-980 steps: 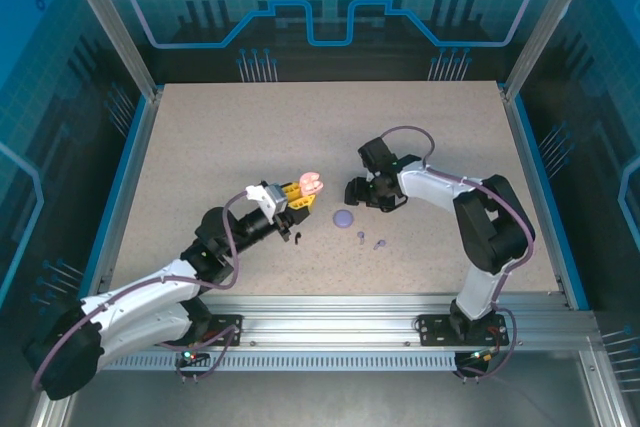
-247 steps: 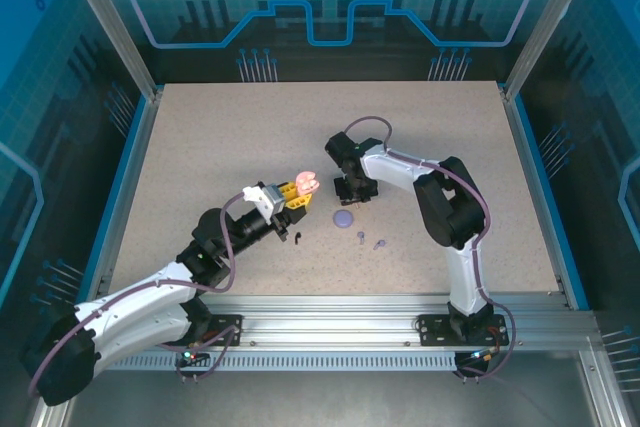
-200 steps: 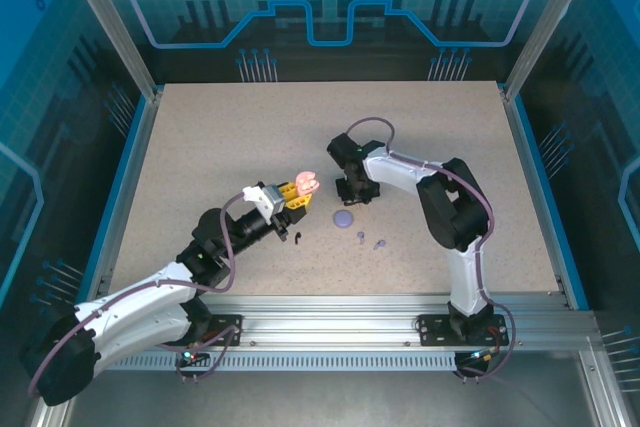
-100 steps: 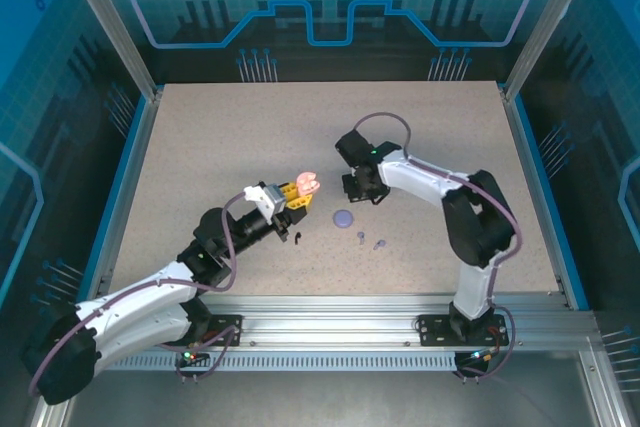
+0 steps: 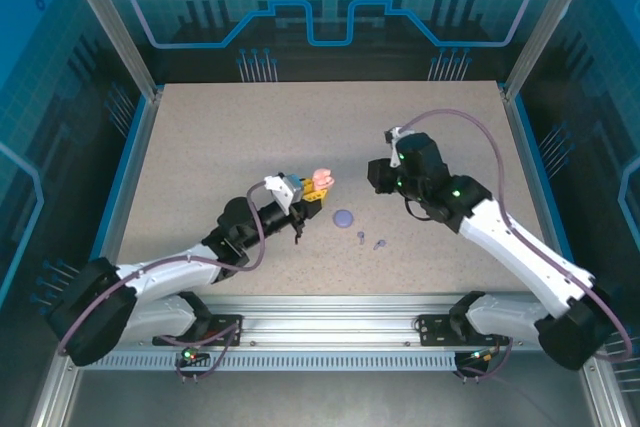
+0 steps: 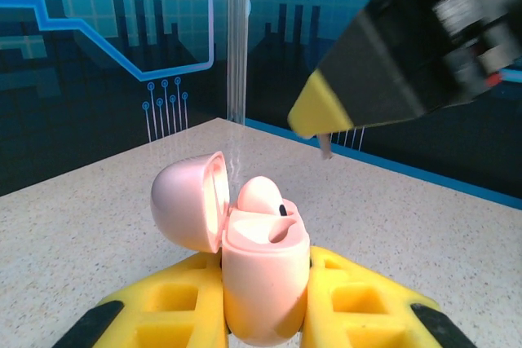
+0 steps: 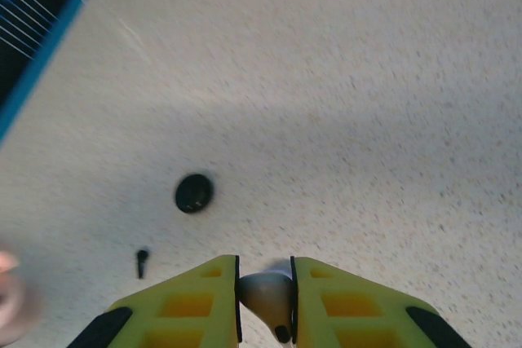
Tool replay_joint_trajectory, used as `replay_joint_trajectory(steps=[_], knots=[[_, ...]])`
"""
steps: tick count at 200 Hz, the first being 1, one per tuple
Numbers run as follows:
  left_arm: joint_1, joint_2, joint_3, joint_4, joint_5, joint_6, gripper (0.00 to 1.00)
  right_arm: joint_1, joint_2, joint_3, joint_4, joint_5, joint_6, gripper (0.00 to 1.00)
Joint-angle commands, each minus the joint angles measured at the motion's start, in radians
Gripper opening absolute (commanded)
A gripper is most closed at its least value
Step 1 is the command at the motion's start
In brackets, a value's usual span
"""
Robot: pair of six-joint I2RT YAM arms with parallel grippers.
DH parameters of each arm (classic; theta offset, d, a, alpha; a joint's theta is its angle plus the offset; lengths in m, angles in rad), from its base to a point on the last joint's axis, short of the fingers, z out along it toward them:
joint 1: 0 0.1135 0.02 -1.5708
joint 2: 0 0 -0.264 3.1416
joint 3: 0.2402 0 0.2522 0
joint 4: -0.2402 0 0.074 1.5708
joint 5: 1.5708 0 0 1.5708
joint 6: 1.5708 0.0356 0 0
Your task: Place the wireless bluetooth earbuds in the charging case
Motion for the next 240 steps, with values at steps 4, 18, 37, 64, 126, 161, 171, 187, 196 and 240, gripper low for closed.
replay_joint_trajectory(steps=[4, 18, 37, 64, 126, 161, 171, 187, 196, 240], knots=[[-0.024, 0.074, 0.054, 0.148, 0.021, -0.027, 0.02, 0.019, -0.108, -0.052, 0.135, -0.059, 0.016, 0.2], [-0.04, 0.119, 0.071, 0.191, 0.024, -0.024, 0.02, 0.032, -0.151, -0.075, 0.177, -0.09, 0.017, 0.2], [-0.059, 0.175, 0.099, 0.236, 0.028, -0.008, 0.02, 0.068, -0.186, -0.084, 0.207, -0.102, 0.013, 0.2], [-0.077, 0.229, 0.136, 0.261, 0.041, -0.001, 0.02, 0.131, -0.209, -0.08, 0.217, -0.066, -0.013, 0.2], [-0.097, 0.265, 0.169, 0.273, 0.056, 0.01, 0.02, 0.251, -0.12, -0.015, 0.177, 0.028, -0.092, 0.2], [-0.098, 0.253, 0.162, 0.27, 0.056, 0.014, 0.02, 0.277, -0.093, 0.013, 0.171, 0.071, -0.121, 0.2], [-0.098, 0.251, 0.159, 0.27, 0.056, 0.016, 0.02, 0.277, -0.092, 0.014, 0.171, 0.076, -0.125, 0.2], [-0.099, 0.249, 0.156, 0.271, 0.055, 0.017, 0.02, 0.277, -0.096, 0.014, 0.169, 0.092, -0.13, 0.2], [-0.099, 0.25, 0.155, 0.271, 0.056, 0.016, 0.02, 0.277, -0.101, 0.013, 0.169, 0.1, -0.13, 0.2], [-0.1, 0.249, 0.154, 0.283, 0.069, 0.006, 0.02, 0.277, -0.109, 0.017, 0.157, 0.142, -0.154, 0.2]])
